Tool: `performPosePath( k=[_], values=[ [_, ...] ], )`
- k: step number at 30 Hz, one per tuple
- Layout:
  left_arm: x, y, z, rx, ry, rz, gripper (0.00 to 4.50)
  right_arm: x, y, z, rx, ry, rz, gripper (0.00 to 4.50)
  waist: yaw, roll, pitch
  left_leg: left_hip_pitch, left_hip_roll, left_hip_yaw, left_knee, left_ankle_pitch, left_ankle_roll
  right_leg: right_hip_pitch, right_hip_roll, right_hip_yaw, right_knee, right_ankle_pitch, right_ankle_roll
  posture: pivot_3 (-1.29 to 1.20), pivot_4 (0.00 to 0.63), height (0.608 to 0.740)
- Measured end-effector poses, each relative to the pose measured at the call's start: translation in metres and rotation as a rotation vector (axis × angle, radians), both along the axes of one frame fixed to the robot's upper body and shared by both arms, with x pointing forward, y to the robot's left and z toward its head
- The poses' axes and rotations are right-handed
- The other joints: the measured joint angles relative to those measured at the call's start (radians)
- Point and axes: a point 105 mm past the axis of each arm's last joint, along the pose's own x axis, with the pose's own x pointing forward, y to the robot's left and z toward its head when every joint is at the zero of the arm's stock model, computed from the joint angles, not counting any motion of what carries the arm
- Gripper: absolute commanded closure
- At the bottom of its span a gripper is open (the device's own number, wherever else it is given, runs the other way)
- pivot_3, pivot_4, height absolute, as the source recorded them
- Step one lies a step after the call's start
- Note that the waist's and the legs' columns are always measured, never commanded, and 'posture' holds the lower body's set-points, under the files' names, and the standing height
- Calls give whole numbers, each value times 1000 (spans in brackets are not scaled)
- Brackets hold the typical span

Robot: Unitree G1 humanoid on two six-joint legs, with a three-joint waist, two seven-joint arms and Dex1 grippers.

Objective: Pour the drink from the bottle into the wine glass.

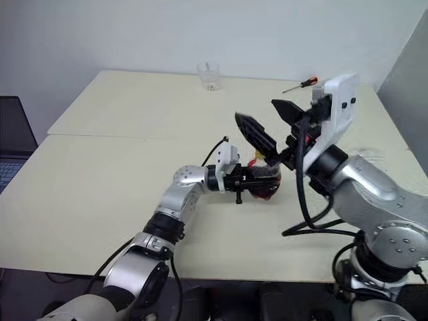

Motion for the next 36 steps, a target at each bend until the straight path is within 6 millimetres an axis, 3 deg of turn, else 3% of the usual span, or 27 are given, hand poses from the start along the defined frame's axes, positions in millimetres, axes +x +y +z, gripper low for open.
performPosePath(
  k=[4,6,22,36],
  values=[
    [1,0,-1,1,8,3,3702,14,-7,-40,-135,140,-136,0,0,0,0,-1,0,0,0,0,0,0,0,1,-1,0,0,0,150,740],
    [2,1,-2,3,14,5,3702,17,-9,-46,-150,157,-164,0,1,0,0,-1,0,0,0,0,0,-1,0,1,-1,0,0,0,150,740],
    [6,2,4,4,-12,19,3702,25,-2,-51,-123,182,-192,0,0,0,0,-1,0,0,0,0,0,0,0,0,-1,0,0,0,150,740],
    [7,1,4,1,-12,26,3702,41,-1,-42,-112,136,-258,0,0,0,0,-1,0,0,-1,0,0,-1,0,0,-1,0,0,0,150,740]
  ],
)
